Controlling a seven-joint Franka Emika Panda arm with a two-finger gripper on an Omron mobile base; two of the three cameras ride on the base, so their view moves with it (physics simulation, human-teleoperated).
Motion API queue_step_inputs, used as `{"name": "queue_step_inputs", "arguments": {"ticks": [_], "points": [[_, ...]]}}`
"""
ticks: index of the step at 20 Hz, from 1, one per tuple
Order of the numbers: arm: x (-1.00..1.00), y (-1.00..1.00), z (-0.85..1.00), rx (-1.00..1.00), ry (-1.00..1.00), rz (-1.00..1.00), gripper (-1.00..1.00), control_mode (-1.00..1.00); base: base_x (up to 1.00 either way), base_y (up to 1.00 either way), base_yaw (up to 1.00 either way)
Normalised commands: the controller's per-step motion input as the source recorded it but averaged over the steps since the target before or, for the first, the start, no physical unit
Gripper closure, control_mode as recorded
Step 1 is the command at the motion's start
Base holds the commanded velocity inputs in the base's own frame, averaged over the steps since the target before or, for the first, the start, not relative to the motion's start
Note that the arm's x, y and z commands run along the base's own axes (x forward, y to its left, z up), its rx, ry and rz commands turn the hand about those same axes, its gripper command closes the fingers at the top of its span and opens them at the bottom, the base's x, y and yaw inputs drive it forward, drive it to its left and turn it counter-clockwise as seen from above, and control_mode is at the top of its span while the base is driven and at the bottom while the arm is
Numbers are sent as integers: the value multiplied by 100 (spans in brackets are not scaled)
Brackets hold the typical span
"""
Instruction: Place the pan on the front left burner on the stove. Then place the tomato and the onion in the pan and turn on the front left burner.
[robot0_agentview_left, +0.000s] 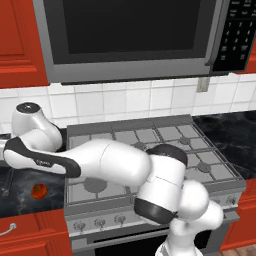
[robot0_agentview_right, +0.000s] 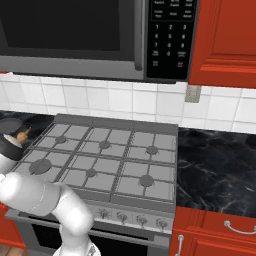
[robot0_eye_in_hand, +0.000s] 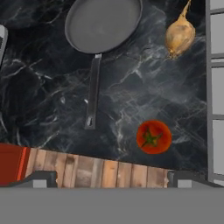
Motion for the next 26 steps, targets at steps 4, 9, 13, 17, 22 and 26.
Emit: {"name": "queue_step_inputs", "arguments": {"ticks": [4,9,13,17,22,26], "points": [[11,0,-22,0,0,0,-100,-100,0,0,0],[21,0,-35,0,0,0,-100,-100,0,0,0],[16,1,-32,1,0,0,-100,-100,0,0,0],[10,7,-31,2,0,2,-100,-100,0,0,0],[6,7,-31,2,0,3,-100,-100,0,0,0],[19,12,-41,3,0,4,-100,-100,0,0,0]]}}
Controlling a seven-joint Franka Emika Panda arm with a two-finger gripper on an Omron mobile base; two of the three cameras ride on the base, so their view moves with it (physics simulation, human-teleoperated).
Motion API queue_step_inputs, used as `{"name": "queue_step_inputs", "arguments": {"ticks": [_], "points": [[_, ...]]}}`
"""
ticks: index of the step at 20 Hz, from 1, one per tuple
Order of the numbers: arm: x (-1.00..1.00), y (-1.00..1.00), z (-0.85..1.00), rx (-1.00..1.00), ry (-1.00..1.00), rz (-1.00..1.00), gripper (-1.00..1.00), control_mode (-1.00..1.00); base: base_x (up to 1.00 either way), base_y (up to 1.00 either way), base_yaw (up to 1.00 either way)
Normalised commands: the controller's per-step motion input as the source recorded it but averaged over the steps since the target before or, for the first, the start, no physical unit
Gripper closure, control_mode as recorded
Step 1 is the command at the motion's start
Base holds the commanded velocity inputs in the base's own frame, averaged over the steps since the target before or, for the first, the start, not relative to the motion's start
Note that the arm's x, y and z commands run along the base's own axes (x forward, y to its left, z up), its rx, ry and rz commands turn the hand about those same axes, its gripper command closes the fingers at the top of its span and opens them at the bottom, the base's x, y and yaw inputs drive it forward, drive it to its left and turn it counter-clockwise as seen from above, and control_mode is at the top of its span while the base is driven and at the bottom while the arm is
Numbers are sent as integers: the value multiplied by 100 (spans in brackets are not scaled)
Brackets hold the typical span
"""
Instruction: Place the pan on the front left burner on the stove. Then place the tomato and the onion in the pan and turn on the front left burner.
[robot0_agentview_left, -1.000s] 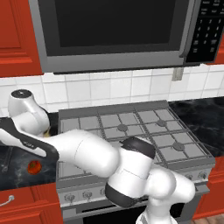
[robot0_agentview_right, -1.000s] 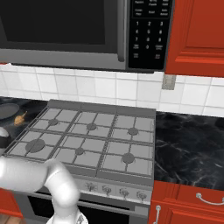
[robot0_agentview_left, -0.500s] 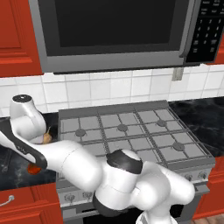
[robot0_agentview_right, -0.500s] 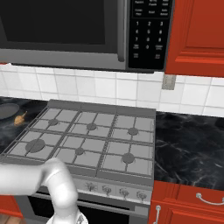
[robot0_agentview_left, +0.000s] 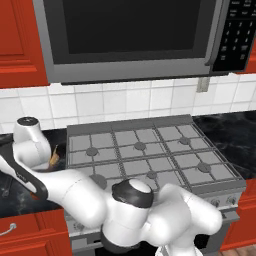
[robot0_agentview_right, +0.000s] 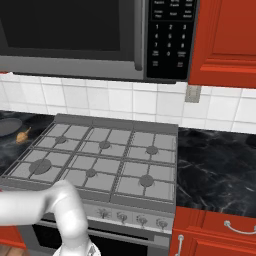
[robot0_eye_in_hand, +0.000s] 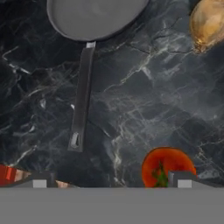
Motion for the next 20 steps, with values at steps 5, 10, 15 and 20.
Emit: {"name": "queue_step_inputs", "arguments": {"ticks": [5,10,15,20], "points": [[31,24,-27,1,0,3,-100,-100,0,0,0],[23,32,-6,0,0,1,-100,-100,0,0,0],[16,35,-1,0,0,0,-100,-100,0,0,0],[3,21,-12,0,0,0,-100,-100,0,0,0]]}}
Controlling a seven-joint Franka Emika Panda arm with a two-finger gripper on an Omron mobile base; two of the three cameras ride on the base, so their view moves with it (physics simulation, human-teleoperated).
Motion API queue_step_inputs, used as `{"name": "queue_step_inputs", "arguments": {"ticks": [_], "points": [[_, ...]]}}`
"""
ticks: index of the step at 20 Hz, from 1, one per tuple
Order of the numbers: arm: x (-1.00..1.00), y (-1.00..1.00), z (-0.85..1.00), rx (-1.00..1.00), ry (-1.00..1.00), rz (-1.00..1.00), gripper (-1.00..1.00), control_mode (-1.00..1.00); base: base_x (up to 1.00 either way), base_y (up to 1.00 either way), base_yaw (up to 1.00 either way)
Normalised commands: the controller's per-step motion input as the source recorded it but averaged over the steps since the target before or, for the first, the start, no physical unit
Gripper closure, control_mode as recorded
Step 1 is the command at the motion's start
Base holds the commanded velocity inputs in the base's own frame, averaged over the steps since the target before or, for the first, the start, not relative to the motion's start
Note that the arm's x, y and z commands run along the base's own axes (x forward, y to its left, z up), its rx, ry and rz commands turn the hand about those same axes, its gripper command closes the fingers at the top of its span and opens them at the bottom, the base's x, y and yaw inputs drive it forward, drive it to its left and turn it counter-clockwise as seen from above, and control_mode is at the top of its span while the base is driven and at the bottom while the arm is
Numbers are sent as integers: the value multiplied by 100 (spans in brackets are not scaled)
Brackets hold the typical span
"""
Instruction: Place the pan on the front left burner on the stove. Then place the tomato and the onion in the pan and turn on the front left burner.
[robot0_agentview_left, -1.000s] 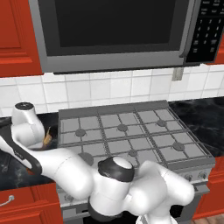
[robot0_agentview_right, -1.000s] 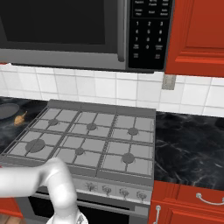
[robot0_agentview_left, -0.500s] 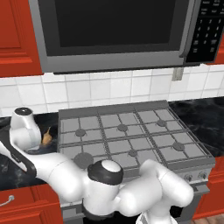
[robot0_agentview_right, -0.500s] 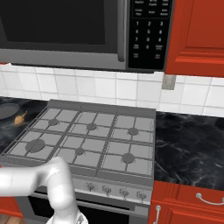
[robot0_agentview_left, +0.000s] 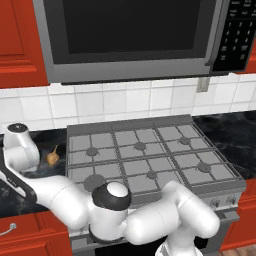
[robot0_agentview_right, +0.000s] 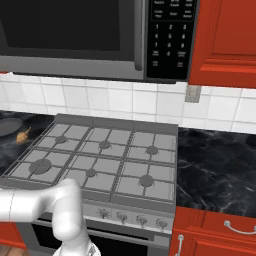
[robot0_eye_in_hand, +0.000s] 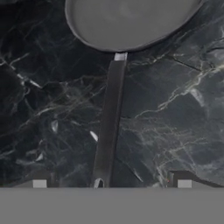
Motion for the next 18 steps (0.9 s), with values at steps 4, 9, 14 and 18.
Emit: {"name": "queue_step_inputs", "arguments": {"ticks": [4,9,14,18], "points": [[6,20,-22,0,0,0,-100,-100,0,0,0],[8,16,-27,0,0,0,-100,-100,0,0,0],[0,5,-25,0,0,0,-100,-100,0,0,0],[4,8,-30,0,0,0,-100,-100,0,0,0]]}}
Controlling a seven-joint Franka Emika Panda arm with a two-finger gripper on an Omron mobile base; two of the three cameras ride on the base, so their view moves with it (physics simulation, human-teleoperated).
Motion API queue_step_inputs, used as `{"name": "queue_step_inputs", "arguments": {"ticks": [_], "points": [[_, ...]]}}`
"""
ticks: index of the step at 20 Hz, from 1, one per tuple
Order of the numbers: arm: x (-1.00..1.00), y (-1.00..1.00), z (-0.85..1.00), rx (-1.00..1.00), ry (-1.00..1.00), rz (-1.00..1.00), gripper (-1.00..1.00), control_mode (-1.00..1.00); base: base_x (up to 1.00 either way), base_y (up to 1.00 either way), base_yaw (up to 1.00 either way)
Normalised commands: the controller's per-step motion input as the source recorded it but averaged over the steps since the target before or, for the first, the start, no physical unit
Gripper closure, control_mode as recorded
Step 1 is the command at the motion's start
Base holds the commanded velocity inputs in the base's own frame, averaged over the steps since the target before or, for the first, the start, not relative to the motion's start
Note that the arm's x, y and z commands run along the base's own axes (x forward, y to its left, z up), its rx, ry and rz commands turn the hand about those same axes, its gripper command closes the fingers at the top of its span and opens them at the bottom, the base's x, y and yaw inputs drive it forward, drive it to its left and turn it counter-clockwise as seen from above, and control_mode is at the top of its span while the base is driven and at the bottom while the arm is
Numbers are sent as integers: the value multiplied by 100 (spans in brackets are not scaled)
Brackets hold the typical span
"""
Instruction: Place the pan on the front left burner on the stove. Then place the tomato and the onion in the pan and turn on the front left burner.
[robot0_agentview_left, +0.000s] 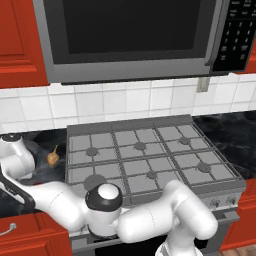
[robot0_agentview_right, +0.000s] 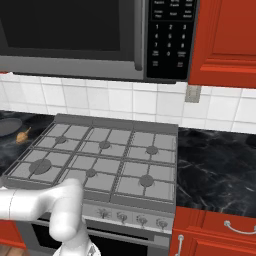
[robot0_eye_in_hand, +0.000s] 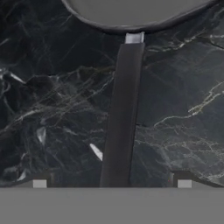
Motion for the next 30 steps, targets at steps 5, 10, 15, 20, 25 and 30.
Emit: {"name": "queue_step_inputs", "arguments": {"ticks": [5,10,15,20,25,30], "points": [[9,13,-29,0,0,0,-100,-100,0,0,0],[7,18,-25,0,0,0,-100,-100,0,0,0],[3,12,-20,0,0,0,-100,-100,0,0,0],[0,0,0,0,0,0,-100,-100,0,0,0],[0,0,0,0,0,0,100,-100,0,0,0],[0,0,0,0,0,0,100,-100,0,0,0]]}}
